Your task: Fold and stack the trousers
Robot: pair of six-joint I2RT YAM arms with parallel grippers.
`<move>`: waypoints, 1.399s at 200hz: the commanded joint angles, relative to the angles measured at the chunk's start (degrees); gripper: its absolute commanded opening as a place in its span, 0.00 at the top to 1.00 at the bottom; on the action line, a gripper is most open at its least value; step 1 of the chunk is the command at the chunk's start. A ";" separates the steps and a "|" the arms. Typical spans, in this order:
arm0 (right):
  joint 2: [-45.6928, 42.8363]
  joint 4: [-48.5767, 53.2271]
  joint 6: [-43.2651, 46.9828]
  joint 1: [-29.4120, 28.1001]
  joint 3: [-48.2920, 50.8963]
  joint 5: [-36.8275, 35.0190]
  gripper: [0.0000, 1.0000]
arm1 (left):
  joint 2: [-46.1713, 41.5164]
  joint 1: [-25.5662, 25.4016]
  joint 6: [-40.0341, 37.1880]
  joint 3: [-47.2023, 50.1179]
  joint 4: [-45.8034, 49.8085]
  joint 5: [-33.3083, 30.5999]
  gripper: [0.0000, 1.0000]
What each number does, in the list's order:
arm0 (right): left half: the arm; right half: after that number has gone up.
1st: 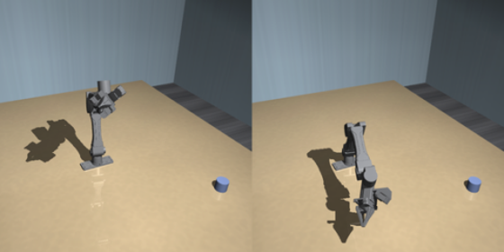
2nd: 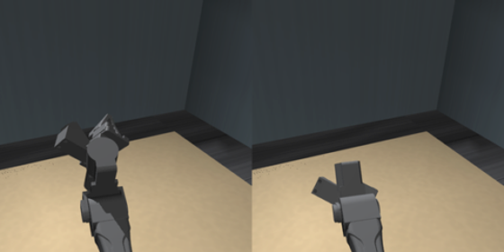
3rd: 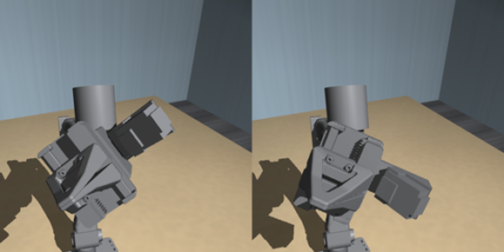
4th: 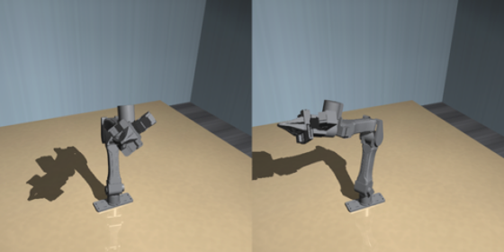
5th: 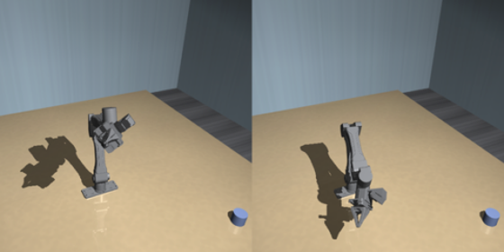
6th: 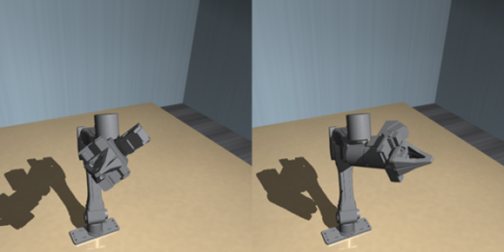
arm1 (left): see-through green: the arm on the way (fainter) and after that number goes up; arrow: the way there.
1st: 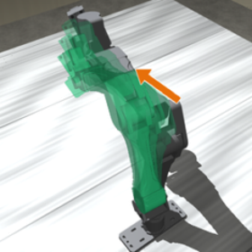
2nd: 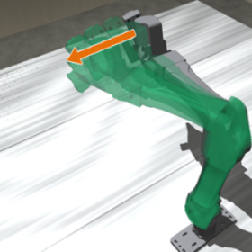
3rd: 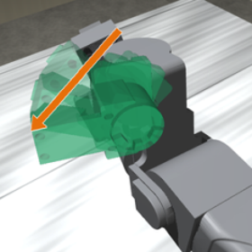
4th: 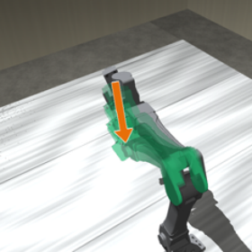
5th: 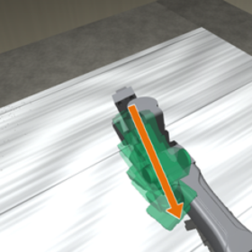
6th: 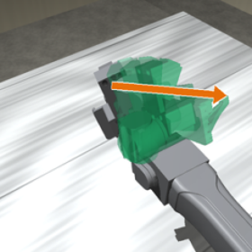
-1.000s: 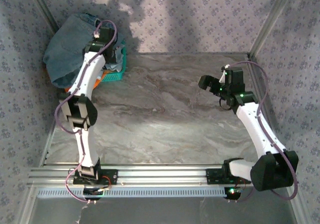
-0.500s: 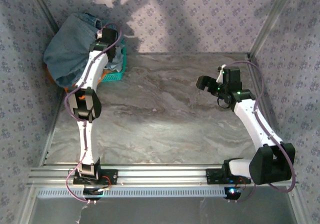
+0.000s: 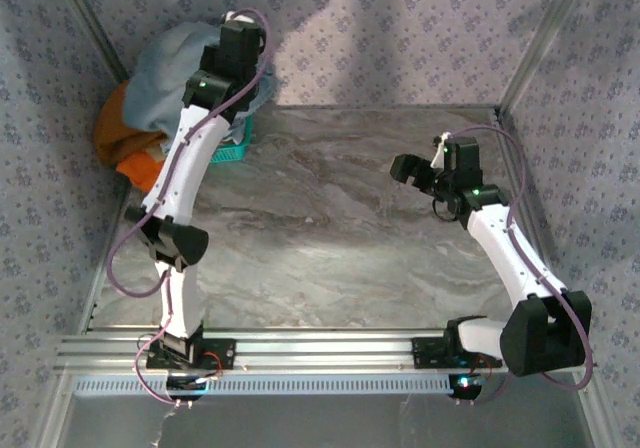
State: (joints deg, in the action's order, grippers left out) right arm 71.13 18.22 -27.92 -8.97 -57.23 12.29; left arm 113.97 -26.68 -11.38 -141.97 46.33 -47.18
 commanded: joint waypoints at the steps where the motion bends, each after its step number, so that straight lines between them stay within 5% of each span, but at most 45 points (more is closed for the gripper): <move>1: -1.10 -1.07 -1.37 0.96 1.16 -0.07 0.05 | -3.93 -4.90 -4.57 -5.53 -4.45 -0.12 1.00; 41: -1.83 -0.24 -2.04 3.66 0.84 0.25 0.06 | -3.81 -20.64 -7.38 -9.43 -6.17 1.03 1.00; 83: -4.47 2.44 -2.45 8.32 1.28 -0.81 0.06 | -4.22 -29.57 5.83 -5.73 0.12 10.68 1.00; 94: -5.45 2.70 -2.63 9.75 1.97 -0.70 0.06 | -6.31 -30.63 10.17 0.41 -0.96 15.27 1.00; 123: -7.23 4.06 -2.96 12.94 4.00 -1.12 0.05 | -18.03 -36.07 15.99 27.40 -15.22 14.69 1.00; 182: -6.63 3.05 -4.48 12.64 6.68 1.42 0.04 | -38.96 -29.88 40.64 70.30 -19.63 16.54 1.00; 190: -6.51 3.22 -4.43 12.15 6.90 1.50 0.03 | -41.69 -28.56 42.69 74.38 -17.86 16.25 0.85; 206: -6.29 3.81 -4.09 11.10 7.33 1.36 0.03 | -46.42 -26.26 45.63 80.35 -12.58 16.81 0.29; 217: -6.18 4.40 -3.76 10.25 7.64 0.80 0.02 | -49.04 -25.72 45.82 82.29 -8.93 16.83 0.03; 253: -5.91 6.51 -3.23 9.37 8.62 -1.62 0.02 | -47.62 -25.78 40.67 73.77 5.08 14.40 0.00; 280: -6.18 8.94 -3.50 10.29 9.01 -5.06 0.02 | -35.88 -32.03 33.96 59.04 13.17 3.90 0.00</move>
State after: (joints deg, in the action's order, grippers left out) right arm 64.82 23.11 -31.29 0.49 -48.90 11.09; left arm 69.49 -53.56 28.77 -70.67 51.75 -33.82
